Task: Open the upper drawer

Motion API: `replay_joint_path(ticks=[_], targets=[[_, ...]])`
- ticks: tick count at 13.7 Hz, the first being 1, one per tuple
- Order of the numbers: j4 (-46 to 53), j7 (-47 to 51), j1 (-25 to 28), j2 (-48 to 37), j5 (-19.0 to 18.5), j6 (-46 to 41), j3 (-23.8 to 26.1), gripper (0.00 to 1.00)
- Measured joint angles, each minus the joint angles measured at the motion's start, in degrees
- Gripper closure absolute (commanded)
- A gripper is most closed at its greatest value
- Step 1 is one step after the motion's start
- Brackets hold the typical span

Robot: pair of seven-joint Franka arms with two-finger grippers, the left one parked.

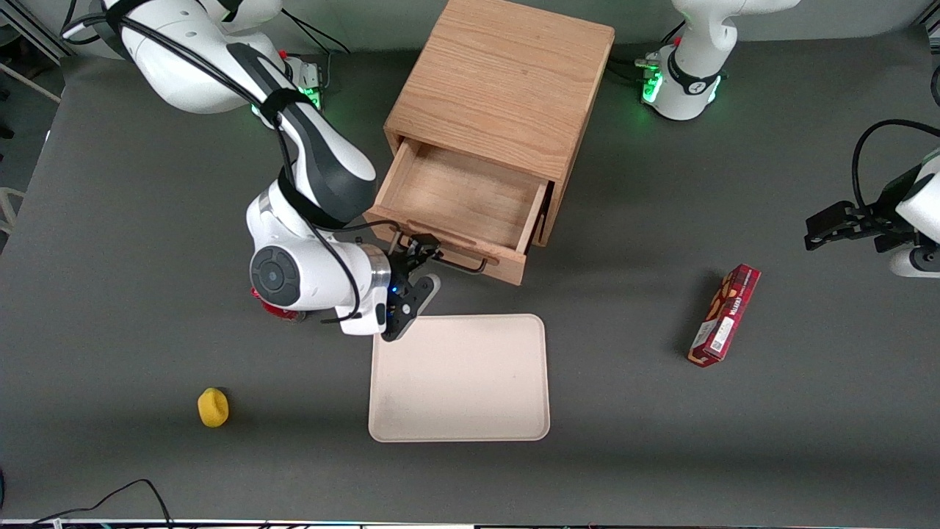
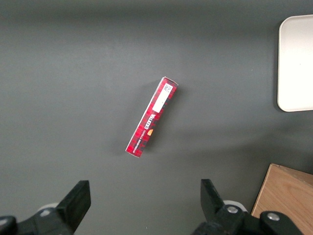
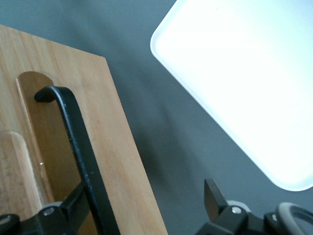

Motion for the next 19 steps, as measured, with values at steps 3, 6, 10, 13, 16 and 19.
replay_joint_path(ticks=[3,6,10,13,16,19], targets=[[3.21,-2.48,-0.02,1.45,-0.02,-0.41,-1.73,0.0],[7.53,-5.77,-0.02,3.25,-0.05,-1.68,-3.47,0.0],[12.1,-12.42,-0.01,4.92,-0.15,-1.91,-5.75,0.0],[14.36,-19.24,-0.29,5.67,-0.15,-1.98,-6.9,0.0],[17.32,-20.57,-0.25,5.2,-0.17,-2.84,-7.12,0.0],[19.38,-15.15,-0.12,-2.17,-1.01,-8.39,-8.96,0.0]])
